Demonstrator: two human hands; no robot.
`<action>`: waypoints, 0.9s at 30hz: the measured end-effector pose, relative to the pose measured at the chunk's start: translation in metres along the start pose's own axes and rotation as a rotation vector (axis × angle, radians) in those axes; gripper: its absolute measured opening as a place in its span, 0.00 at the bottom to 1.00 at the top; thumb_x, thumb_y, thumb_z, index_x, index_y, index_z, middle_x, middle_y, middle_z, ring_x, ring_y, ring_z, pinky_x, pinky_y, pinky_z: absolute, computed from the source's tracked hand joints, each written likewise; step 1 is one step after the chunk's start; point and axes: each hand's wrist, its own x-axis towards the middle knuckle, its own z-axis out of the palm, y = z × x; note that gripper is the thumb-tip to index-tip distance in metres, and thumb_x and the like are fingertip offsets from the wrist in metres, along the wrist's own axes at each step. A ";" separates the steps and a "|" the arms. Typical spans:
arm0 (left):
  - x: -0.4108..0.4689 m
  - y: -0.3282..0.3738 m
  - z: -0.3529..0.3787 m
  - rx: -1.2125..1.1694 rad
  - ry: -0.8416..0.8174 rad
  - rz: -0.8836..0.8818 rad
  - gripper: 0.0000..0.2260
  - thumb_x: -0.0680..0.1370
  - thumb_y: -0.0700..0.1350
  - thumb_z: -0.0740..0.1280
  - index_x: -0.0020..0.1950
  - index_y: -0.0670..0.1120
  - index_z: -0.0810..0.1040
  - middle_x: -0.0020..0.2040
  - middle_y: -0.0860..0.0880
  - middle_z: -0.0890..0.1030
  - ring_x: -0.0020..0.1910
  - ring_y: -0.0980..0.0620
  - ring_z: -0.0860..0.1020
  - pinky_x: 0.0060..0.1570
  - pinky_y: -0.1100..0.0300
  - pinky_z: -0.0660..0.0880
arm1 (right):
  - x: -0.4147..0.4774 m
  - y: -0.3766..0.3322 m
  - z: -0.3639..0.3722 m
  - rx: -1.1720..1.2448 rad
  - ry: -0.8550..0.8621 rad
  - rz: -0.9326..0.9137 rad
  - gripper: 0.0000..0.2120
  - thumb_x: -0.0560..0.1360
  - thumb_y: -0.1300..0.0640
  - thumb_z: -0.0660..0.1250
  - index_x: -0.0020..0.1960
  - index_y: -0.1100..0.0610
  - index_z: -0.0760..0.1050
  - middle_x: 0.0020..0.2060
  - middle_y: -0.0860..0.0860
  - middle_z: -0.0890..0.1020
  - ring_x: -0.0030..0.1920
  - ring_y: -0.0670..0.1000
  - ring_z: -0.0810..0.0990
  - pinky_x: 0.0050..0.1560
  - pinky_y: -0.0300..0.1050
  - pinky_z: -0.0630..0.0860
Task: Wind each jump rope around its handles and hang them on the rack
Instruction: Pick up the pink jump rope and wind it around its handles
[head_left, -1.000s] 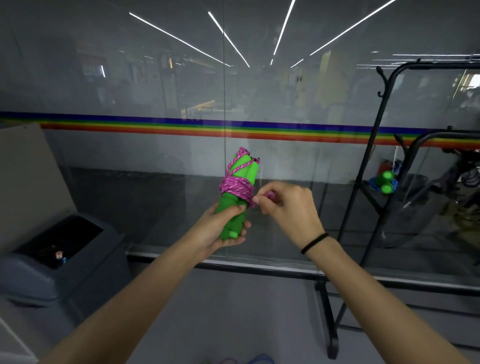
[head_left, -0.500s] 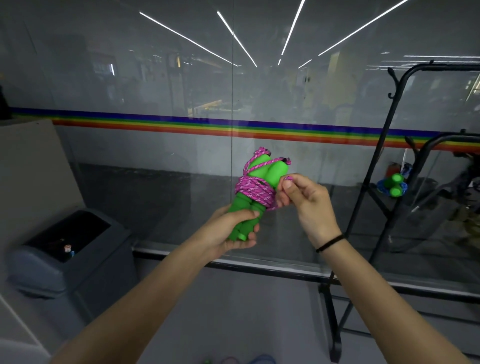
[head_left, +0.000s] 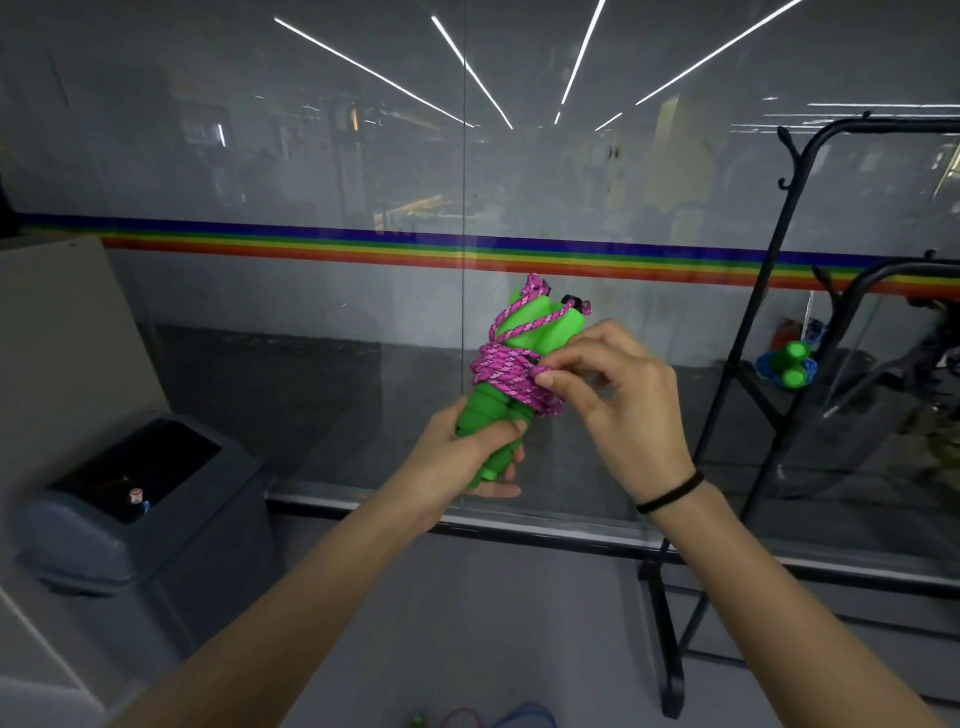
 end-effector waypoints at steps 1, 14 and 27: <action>-0.001 0.000 0.003 -0.021 0.012 -0.004 0.02 0.75 0.40 0.67 0.47 0.44 0.75 0.34 0.46 0.77 0.31 0.50 0.75 0.36 0.54 0.81 | 0.000 0.000 0.002 -0.009 -0.002 -0.017 0.04 0.69 0.59 0.71 0.42 0.58 0.82 0.39 0.46 0.78 0.37 0.38 0.75 0.40 0.24 0.69; 0.002 -0.003 0.003 -0.030 0.060 -0.116 0.04 0.75 0.42 0.67 0.48 0.42 0.76 0.33 0.44 0.77 0.29 0.50 0.76 0.35 0.53 0.81 | 0.004 -0.001 0.014 0.091 -0.201 0.210 0.08 0.64 0.60 0.76 0.43 0.54 0.81 0.32 0.44 0.80 0.37 0.42 0.79 0.38 0.27 0.73; 0.001 -0.014 0.001 0.217 0.150 -0.018 0.04 0.75 0.39 0.66 0.41 0.47 0.74 0.32 0.45 0.78 0.25 0.52 0.75 0.27 0.60 0.78 | -0.004 0.002 0.025 -0.186 -0.178 0.243 0.11 0.61 0.55 0.78 0.33 0.56 0.76 0.35 0.49 0.80 0.36 0.47 0.77 0.40 0.43 0.76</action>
